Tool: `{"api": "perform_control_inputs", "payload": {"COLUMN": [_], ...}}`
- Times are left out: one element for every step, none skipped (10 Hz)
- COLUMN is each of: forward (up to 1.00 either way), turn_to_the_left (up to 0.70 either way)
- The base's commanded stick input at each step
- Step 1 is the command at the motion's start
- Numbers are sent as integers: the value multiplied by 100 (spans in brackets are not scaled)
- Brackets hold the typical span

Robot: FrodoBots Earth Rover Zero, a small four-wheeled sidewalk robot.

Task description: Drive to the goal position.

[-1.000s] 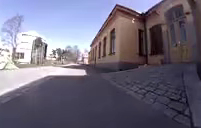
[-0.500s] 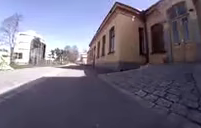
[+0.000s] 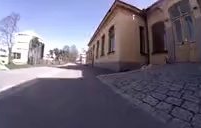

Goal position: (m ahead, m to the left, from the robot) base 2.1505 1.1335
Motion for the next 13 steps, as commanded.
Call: {"api": "perform_control_inputs", "payload": {"forward": [85, 85, 85, 85, 85, 85, 85, 85, 85, 85, 85, 85, 85], "turn_to_the_left": [0, 0, 0, 0, 0, 0, 0, 0, 0, 0, 0, 0, 0]}}
